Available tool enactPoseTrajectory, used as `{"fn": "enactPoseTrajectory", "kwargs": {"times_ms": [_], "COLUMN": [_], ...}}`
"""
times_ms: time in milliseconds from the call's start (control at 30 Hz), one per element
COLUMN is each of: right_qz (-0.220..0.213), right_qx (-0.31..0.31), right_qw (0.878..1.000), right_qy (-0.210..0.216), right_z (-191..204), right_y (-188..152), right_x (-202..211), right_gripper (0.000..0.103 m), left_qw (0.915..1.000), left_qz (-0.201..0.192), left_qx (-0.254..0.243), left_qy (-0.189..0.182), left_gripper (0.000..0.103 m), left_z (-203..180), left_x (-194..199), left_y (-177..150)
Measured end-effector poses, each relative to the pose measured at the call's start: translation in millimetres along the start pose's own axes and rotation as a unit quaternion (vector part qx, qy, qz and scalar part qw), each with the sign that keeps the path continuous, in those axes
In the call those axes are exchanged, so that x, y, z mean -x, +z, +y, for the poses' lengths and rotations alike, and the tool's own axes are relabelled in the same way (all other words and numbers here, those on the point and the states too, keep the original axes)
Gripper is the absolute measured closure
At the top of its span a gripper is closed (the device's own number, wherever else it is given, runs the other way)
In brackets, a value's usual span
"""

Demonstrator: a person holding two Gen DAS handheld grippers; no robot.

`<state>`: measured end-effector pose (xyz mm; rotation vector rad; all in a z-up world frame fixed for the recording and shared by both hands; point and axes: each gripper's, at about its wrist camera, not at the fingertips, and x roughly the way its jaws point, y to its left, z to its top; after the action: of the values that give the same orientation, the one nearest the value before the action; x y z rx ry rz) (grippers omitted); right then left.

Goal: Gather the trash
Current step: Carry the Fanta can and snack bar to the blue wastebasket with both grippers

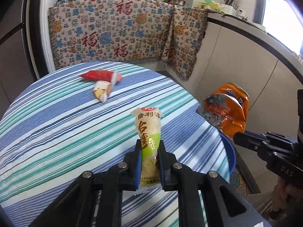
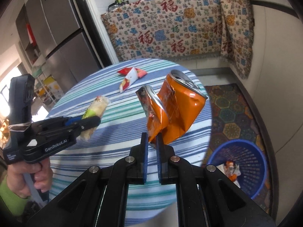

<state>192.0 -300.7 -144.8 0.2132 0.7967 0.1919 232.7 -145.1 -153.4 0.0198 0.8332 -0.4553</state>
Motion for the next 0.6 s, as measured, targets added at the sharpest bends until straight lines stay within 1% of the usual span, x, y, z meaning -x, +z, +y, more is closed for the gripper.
{"fn": "enactPoseTrajectory", "kwargs": {"times_ms": [133,300,433,600], "right_qz": [0.005,0.027,0.060,0.095], "right_qx": [-0.025,-0.067,-0.101,-0.129], "right_qw": [0.999,0.994,0.988,0.982], "right_qy": [-0.038,-0.083,-0.101,-0.103], "right_z": [-45.1,-114.0,-168.3,-222.0], "right_y": [-13.6,-32.1,-46.8,-58.9], "right_x": [24.7,43.7,42.0,25.8], "right_gripper": [0.097,0.097,0.097,0.097], "left_qw": [0.9985,0.9927,0.9880,0.9832], "left_qz": [0.009,0.026,0.050,0.083], "left_qx": [-0.020,-0.050,-0.061,-0.064], "left_qy": [-0.051,-0.106,-0.133,-0.149], "left_gripper": [0.088,0.088,0.088,0.088], "left_z": [-53.2,-118.7,-159.2,-195.1], "left_x": [-16.4,-41.2,-72.2,-118.6], "left_y": [7.6,11.8,8.6,1.3]}}
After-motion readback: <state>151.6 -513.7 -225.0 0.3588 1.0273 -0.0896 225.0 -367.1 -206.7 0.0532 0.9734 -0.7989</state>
